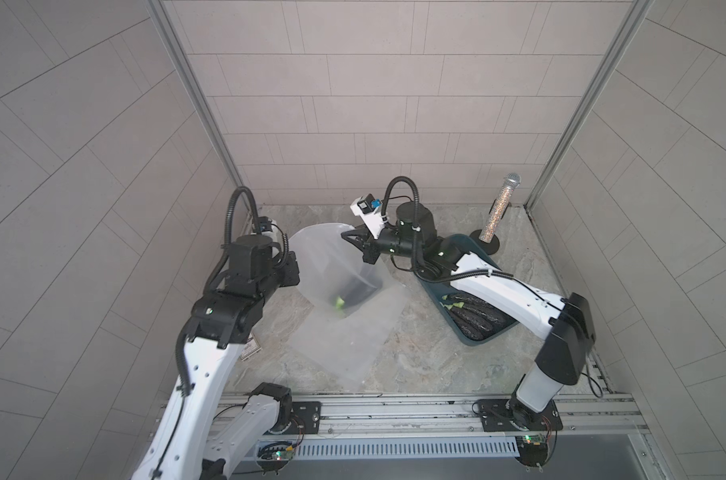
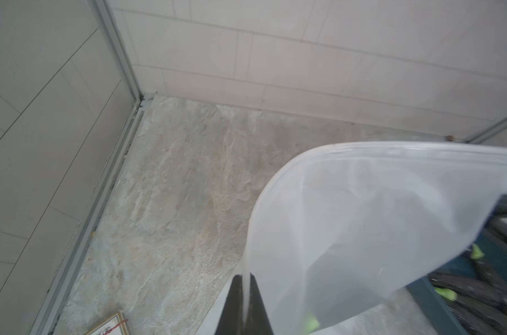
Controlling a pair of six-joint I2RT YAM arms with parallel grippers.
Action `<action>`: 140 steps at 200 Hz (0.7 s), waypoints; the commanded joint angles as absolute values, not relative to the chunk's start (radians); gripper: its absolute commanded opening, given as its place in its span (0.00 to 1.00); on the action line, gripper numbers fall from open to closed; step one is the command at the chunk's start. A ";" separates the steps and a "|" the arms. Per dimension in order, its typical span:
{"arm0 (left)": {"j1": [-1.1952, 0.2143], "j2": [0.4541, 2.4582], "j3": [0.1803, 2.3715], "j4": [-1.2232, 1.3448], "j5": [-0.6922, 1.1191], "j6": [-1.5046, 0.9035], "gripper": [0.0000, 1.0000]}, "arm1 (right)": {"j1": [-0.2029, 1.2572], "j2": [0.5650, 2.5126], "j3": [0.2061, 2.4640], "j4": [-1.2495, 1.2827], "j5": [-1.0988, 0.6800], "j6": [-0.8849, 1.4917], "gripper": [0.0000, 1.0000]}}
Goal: Place the eggplant in a zip-top bag and seal the zipper
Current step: Place the zipper food storage bag at the center of the board.
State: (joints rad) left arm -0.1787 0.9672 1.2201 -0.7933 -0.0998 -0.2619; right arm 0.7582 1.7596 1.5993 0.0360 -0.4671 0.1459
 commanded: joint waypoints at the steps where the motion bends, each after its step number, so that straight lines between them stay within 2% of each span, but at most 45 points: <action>1: -0.119 1.046 1.181 -0.652 -0.268 -0.259 0.00 | 0.752 1.847 1.680 -0.003 -0.411 0.125 0.15; 10: -0.100 1.085 1.176 -0.604 -0.313 -0.256 0.00 | 0.752 1.871 1.694 0.000 -0.399 0.127 0.26; 42: -0.069 1.260 1.206 -0.442 -0.498 -0.194 0.00 | 0.751 1.870 1.655 0.035 -0.358 0.150 0.46; 64: -0.019 1.389 1.246 -0.329 -0.521 -0.192 0.00 | 0.750 1.827 1.585 0.048 -0.299 0.152 0.51; 92: 0.016 1.607 1.387 -0.293 -0.507 -0.187 0.00 | 0.740 1.757 1.480 0.050 -0.273 0.146 0.52; 96: 0.017 1.632 1.406 -0.290 -0.503 -0.182 0.03 | 0.738 1.751 1.467 0.048 -0.272 0.144 0.52; 108: 0.017 1.711 1.467 -0.303 -0.487 -0.167 0.27 | 0.736 1.726 1.431 0.043 -0.268 0.140 0.53; 113: 0.018 1.738 1.495 -0.324 -0.491 -0.166 0.35 | 0.735 1.717 1.420 0.041 -0.267 0.140 0.53; 126: 0.017 1.782 1.551 -0.360 -0.497 -0.167 0.48 | 0.735 1.699 1.393 0.032 -0.268 0.140 0.53; 140: 0.020 1.789 1.578 -0.382 -0.482 -0.168 0.57 | 0.735 1.687 1.375 0.017 -0.272 0.141 0.53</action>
